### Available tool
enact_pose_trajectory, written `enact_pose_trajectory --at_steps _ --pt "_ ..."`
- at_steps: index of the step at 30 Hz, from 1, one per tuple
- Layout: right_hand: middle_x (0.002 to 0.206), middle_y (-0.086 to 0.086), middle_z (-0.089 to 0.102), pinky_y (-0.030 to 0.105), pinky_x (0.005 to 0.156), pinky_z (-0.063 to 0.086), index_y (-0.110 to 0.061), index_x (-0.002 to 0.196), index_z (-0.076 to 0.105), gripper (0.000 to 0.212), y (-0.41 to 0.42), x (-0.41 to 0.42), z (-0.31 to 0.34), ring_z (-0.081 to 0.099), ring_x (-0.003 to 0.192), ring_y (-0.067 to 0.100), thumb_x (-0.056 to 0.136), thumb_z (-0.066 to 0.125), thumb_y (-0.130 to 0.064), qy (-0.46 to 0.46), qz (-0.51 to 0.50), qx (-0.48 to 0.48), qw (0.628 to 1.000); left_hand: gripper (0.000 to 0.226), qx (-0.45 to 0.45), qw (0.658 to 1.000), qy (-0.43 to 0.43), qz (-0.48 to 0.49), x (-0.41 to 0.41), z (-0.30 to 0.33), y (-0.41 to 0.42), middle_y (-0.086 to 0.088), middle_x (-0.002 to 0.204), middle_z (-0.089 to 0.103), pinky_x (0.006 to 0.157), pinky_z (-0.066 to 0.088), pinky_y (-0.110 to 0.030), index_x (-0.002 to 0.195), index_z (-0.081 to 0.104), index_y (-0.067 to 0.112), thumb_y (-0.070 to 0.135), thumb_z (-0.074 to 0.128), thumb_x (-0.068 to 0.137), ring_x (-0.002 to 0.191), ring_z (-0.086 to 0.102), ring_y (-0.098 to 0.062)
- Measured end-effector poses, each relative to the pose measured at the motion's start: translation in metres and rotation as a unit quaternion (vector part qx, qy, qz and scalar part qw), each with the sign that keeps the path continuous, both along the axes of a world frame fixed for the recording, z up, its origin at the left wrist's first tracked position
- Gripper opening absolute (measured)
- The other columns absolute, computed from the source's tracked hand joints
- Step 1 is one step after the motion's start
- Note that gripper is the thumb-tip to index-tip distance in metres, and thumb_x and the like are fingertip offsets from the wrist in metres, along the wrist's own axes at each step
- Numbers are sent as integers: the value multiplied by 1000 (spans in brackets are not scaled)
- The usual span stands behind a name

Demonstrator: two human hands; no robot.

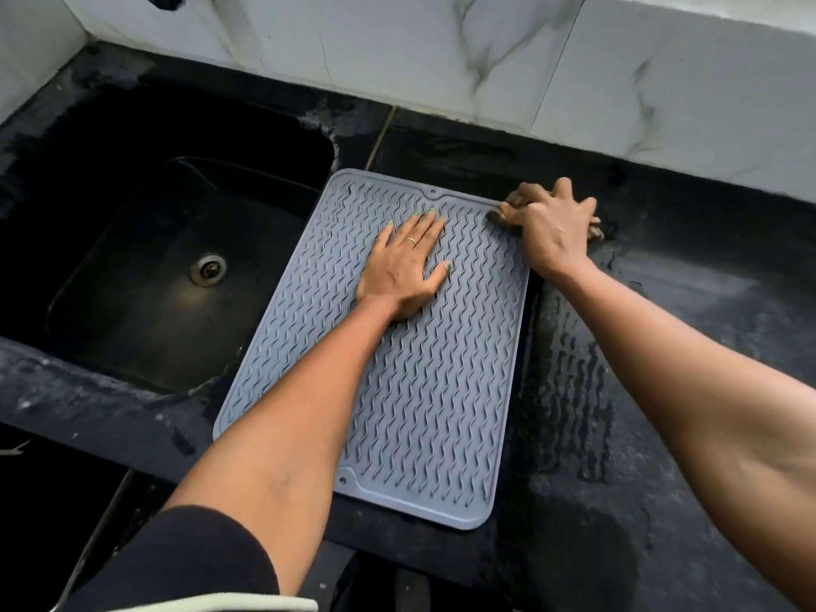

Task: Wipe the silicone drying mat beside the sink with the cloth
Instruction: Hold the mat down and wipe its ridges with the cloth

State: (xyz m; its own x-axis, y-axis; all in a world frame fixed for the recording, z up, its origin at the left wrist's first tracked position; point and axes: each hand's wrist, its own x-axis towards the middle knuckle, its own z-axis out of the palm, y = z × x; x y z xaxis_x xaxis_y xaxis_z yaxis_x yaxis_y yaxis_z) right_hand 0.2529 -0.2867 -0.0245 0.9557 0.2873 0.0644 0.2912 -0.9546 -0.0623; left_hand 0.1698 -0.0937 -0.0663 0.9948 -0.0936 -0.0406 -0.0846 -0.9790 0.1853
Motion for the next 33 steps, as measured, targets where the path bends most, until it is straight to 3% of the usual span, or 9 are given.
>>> enact_pose_trajectory --at_steps 4,8,11,16,20,24,27,31,33 --pt "127 5 56 49 84 30 -17 103 70 27 12 3 10 37 113 35 84 53 -8 -2 -25 25 999 65 9 1000 4 0 0 0 -1 3 162 4 121 -1 -37 154 5 23 50 28 99 149 4 -12" --pt "133 1 50 50 89 29 -27 116 63 30 38 -4 12 35 117 33 91 50 -15 -5 -30 129 991 65 10 1000 2 3 0 0 -1 3 162 5 120 -2 -37 154 5 23 49 27 99 149 4 -12" --pt "141 3 41 53 93 32 -35 126 52 40 62 -18 0 33 121 35 92 47 -14 38 33 60 997 64 9 1000 2 6 1 0 -1 1 162 8 120 -1 -36 153 10 19 47 28 99 149 5 -12" --pt "136 6 47 51 85 33 -34 123 56 36 26 -21 -11 38 116 38 92 45 -17 -30 51 -2 998 64 -9 1000 -4 2 0 -3 0 3 162 8 122 1 -37 154 9 23 48 29 98 149 7 -12" --pt "127 6 53 51 81 33 -31 116 62 34 -20 -26 -10 41 110 39 92 45 -15 -55 3 -2 998 65 -15 1000 -3 1 1 -4 1 3 162 8 122 1 -38 154 9 24 49 30 97 149 7 -12" --pt "121 8 55 52 85 33 -29 112 66 39 -30 -24 -7 40 109 39 87 48 -5 -21 -55 4 998 65 -19 1000 -2 1 1 -5 1 3 162 8 122 0 -39 154 9 24 49 30 97 149 7 -12" --pt "120 5 58 52 91 31 -29 107 68 39 -11 -14 5 40 113 37 84 51 -3 9 -105 102 989 61 -25 1000 -17 -4 -2 -3 1 2 161 12 121 -3 -42 152 14 26 45 32 97 149 9 -16" --pt "136 1 49 51 95 31 -32 128 53 55 23 -20 5 37 120 34 85 45 1 16 -94 168 981 55 -37 998 -23 -41 -3 -1 -1 4 160 17 120 -4 -41 152 20 27 36 33 99 149 12 -16" --pt "147 2 37 53 100 29 -33 136 42 59 40 -29 0 33 127 35 87 42 -1 70 -55 114 990 54 -38 998 -13 -39 1 0 1 4 161 16 121 -2 -39 152 18 25 33 31 100 149 12 -16"
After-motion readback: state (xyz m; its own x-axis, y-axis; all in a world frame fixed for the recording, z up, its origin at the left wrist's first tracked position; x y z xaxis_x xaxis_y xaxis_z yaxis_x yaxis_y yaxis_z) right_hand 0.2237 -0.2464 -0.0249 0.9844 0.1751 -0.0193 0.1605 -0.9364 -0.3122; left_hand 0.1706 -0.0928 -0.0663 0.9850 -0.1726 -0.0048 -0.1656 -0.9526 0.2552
